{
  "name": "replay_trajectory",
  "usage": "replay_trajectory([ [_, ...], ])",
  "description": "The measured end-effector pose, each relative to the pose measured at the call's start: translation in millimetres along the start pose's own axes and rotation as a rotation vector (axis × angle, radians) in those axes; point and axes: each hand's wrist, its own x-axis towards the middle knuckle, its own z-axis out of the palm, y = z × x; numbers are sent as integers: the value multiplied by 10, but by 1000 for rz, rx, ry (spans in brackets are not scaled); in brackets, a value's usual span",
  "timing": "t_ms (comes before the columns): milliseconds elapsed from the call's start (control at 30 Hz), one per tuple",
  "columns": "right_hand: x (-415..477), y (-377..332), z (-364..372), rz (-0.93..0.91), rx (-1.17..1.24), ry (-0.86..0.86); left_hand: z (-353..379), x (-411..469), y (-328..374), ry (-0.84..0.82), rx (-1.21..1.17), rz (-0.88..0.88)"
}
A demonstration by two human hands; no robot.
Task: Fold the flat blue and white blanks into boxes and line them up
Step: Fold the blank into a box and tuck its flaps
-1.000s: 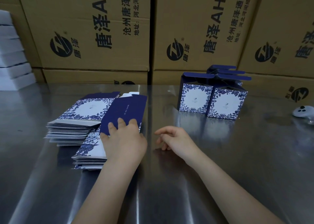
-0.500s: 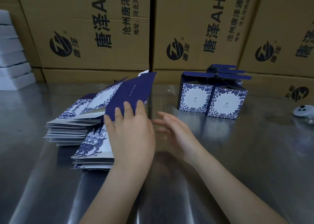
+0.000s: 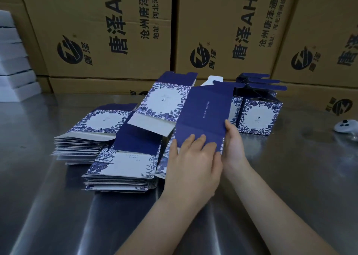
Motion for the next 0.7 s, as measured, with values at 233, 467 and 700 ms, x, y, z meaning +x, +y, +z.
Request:
replay_trajectory([
  [233, 129, -186, -328, -98, 18, 194, -172, 93, -247, 363, -21, -170],
  [467, 173, -246, -525, -95, 106, 214, -86, 114, -604, -301, 257, -491],
  [700, 192, -246, -554, -86, 64, 168, -48, 126, -656, -298, 273, -551],
])
